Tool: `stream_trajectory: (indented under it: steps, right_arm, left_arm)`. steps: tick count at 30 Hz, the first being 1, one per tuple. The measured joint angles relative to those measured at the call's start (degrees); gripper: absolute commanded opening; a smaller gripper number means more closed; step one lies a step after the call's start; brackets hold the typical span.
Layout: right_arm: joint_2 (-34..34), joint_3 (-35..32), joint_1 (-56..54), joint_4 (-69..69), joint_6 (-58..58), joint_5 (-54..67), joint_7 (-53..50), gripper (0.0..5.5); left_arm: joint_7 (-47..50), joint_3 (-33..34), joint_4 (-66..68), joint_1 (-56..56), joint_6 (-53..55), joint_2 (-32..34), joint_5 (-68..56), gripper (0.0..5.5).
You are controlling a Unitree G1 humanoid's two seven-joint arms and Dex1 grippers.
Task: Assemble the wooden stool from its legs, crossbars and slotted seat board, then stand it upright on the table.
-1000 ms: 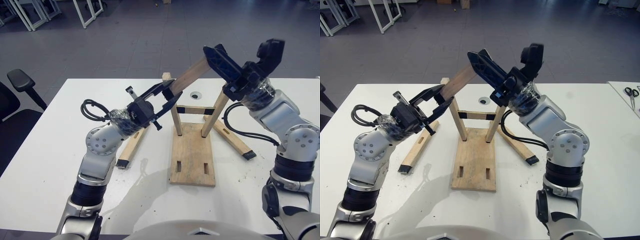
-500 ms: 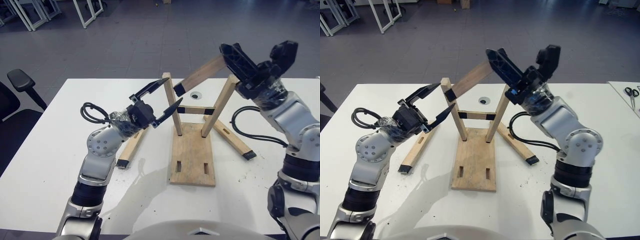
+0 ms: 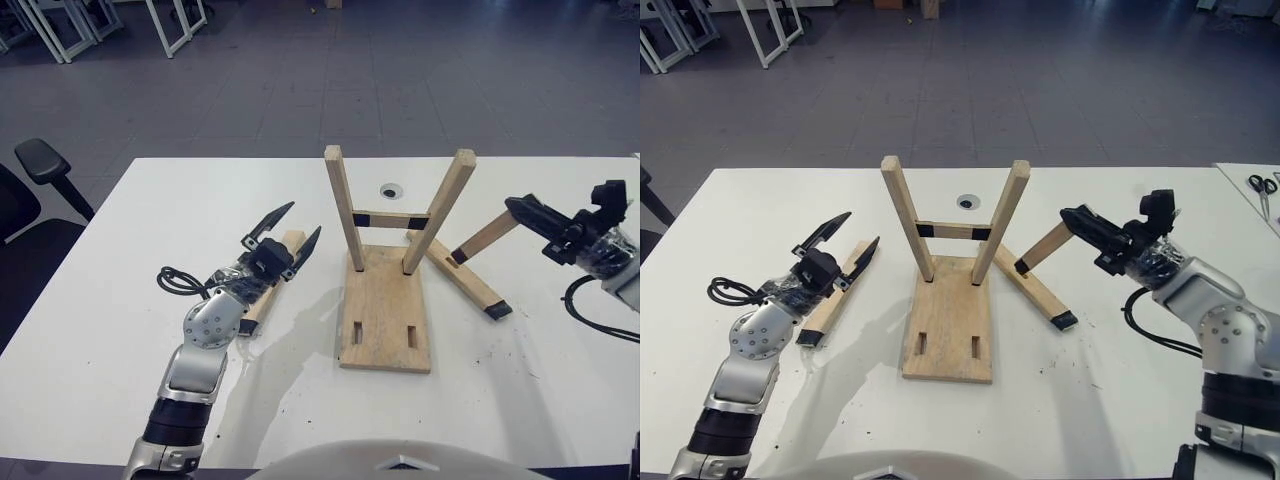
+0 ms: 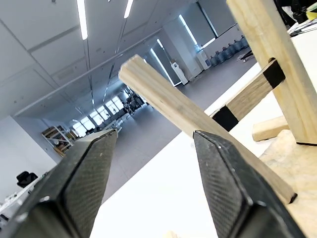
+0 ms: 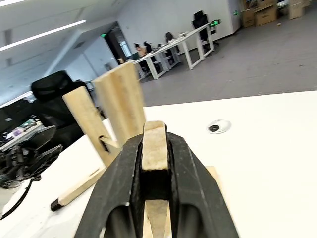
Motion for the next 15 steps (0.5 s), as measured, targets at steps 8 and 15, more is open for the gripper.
stream_trajectory:
  steps: [8,15]
  right_arm:
    - [5.27,4.72,-4.35,13.64,-10.15,-15.0,2.16,0.42]
    - [7.31,5.53,-6.46,15.25,-11.94,-19.05,4.4,0.42]
  left_arm:
    - [0.67,-0.62,0.72,-0.87,2.64,-0.01,1.98,2.82]
    - [0.75,-1.0,0.72,-0.83,3.19,-0.04,2.27,2.82]
